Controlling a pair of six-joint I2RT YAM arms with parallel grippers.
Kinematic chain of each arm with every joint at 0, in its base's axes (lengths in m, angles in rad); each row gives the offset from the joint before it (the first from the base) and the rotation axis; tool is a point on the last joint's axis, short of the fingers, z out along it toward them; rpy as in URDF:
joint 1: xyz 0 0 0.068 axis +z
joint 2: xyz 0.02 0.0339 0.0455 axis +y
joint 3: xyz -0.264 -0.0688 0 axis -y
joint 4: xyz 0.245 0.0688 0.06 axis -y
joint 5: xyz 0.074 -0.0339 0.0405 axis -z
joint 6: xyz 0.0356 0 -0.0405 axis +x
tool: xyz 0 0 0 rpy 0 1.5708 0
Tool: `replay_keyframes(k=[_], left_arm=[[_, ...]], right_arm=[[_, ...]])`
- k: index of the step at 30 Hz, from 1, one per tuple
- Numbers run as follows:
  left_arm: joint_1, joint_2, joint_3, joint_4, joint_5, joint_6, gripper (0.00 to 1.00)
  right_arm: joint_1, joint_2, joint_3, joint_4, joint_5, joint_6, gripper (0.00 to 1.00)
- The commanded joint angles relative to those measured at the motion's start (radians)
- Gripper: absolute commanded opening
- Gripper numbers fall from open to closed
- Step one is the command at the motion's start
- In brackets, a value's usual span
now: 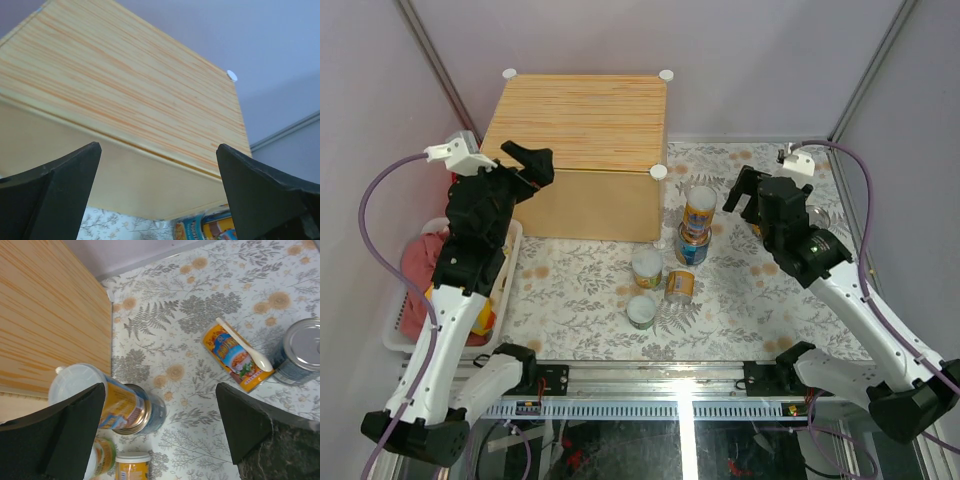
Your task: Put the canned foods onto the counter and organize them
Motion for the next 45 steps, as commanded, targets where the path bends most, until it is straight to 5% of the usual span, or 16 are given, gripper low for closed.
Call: replay_keyframes(k=[1, 8, 14, 20, 45], left_arm=[[-0.035, 0.050, 0.099, 0.078, 0.042, -0.023, 1.00], [-0.188, 0.171, 0.267, 0.003, 0.013, 0.045, 1.00], [-0.314, 0.258, 0.383, -0.139, -0.016, 0.078, 1.00], [-0.398, 0.260, 0.404, -0.242, -0.050, 0.081, 1.00], [-0.410, 0.219, 0.357, -0.335, -0.274, 0.120, 1.00]], right_arm=[[-0.005, -0.021, 0.028, -0.027, 0.038, -0.070, 0.99], [-0.004, -0.162, -0.106, 0.168, -0.154, -0.236, 0.95], [-0.004, -0.125, -0.061, 0.038, -0.269, -0.313, 0.89], [-0.005, -0.158, -0.143, 0.131, -0.456, -0.295, 0.91], [-0.003, -0.005, -0.222, 0.392, -0.505, -0.315, 0.90]])
